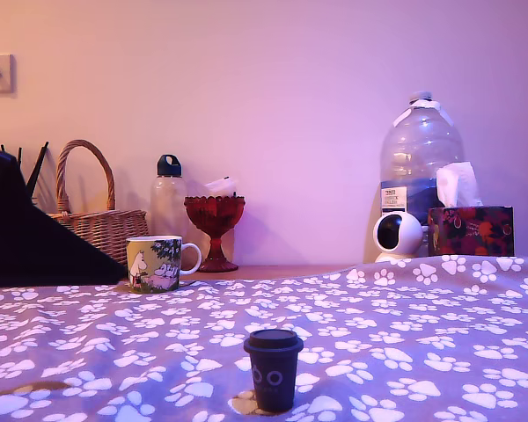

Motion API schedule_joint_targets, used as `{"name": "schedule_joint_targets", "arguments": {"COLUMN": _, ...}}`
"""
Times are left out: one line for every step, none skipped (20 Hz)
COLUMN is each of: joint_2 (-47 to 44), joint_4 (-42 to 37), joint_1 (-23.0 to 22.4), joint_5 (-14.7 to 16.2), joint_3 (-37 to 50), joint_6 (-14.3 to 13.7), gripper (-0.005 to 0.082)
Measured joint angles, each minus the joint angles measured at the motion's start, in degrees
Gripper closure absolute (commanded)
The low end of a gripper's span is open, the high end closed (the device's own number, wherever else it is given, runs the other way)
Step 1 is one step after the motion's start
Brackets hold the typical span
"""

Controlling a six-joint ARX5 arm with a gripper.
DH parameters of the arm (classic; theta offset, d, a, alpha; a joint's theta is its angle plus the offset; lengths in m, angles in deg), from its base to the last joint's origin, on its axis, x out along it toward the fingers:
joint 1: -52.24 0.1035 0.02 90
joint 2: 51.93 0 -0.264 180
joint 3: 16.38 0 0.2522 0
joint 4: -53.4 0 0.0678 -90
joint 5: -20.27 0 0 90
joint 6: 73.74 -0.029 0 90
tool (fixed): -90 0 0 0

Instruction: Pick the coffee capsule and then drop it inside the coffee cup in front of you

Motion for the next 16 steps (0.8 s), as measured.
{"name": "schedule_joint_targets", "arguments": {"joint_2": -0.81, "joint_4": -0.96, "joint_1": -0.02, "joint_5": -0.26, "joint_3": -0.02, "joint_6": 0.00, "gripper": 0.0222}}
{"name": "schedule_joint_targets", "arguments": {"joint_2": -2.08, "joint_4": -1.38, "joint_1": -0.02, "joint_5": -0.48, "joint_3": -0.24, "joint_6": -0.07, "gripper": 0.0218}}
{"name": "schedule_joint_targets", "arguments": {"joint_2": -3.54, "joint_4": -1.36, "joint_1": -0.02, "joint_5": -0.55, "joint_3": -0.63, "joint_6": -0.59, "gripper": 0.0218}}
{"name": "schedule_joint_targets", "arguments": {"joint_2": -5.05, "joint_4": -1.36, "joint_1": -0.02, "joint_5": -0.66, "joint_3": -1.09, "joint_6": -1.20, "gripper": 0.0218}}
{"name": "schedule_joint_targets", "arguments": {"joint_2": -6.38, "joint_4": -1.33, "joint_1": -0.07, "joint_5": -0.83, "joint_3": -1.66, "joint_6": -1.55, "gripper": 0.0218}}
{"name": "schedule_joint_targets", "arguments": {"joint_2": -7.43, "joint_4": -1.33, "joint_1": -0.17, "joint_5": -0.83, "joint_3": -2.23, "joint_6": -2.25, "gripper": 0.0219}}
{"name": "schedule_joint_targets", "arguments": {"joint_2": -8.41, "joint_4": -1.36, "joint_1": -0.46, "joint_5": -0.48, "joint_3": -2.89, "joint_6": -3.50, "gripper": 0.0219}}
{"name": "schedule_joint_targets", "arguments": {"joint_2": -9.40, "joint_4": -1.27, "joint_1": -0.87, "joint_5": 0.33, "joint_3": -3.72, "joint_6": -4.90, "gripper": 0.0221}}
{"name": "schedule_joint_targets", "arguments": {"joint_2": -10.54, "joint_4": -1.05, "joint_1": -1.38, "joint_5": 1.03, "joint_3": -4.76, "joint_6": -5.55, "gripper": 0.0222}}
{"name": "schedule_joint_targets", "arguments": {"joint_2": -11.72, "joint_4": -0.90, "joint_1": -1.57, "joint_5": 2.32, "joint_3": -5.84, "joint_6": -6.21, "gripper": 0.0235}}
{"name": "schedule_joint_targets", "arguments": {"joint_2": -13.05, "joint_4": -0.87, "joint_1": -1.60, "joint_5": 4.00, "joint_3": -6.93, "joint_6": -6.60, "gripper": 0.0244}}
{"name": "schedule_joint_targets", "arguments": {"joint_2": -14.60, "joint_4": -0.35, "joint_1": -1.60, "joint_5": 5.29, "joint_3": -8.11, "joint_6": -6.82, "gripper": 0.0252}}
{"name": "schedule_joint_targets", "arguments": {"joint_2": -16.26, "joint_4": 0.46, "joint_1": -1.68, "joint_5": 6.08, "joint_3": -9.22, "joint_6": -7.32, "gripper": 0.0253}}
{"name": "schedule_joint_targets", "arguments": {"joint_2": -18.14, "joint_4": 1.79, "joint_1": -1.81, "joint_5": 6.62, "joint_3": -10.54, "joint_6": -7.85, "gripper": 0.0253}}
{"name": "schedule_joint_targets", "arguments": {"joint_2": -19.89, "joint_4": 2.84, "joint_1": -1.92, "joint_5": 7.04, "joint_3": -11.61, "joint_6": -8.22, "gripper": 0.0253}}
{"name": "schedule_joint_targets", "arguments": {"joint_2": -21.55, "joint_4": 4.13, "joint_1": -1.92, "joint_5": 7.65, "joint_3": -12.68, "joint_6": -8.74, "gripper": 0.0253}}
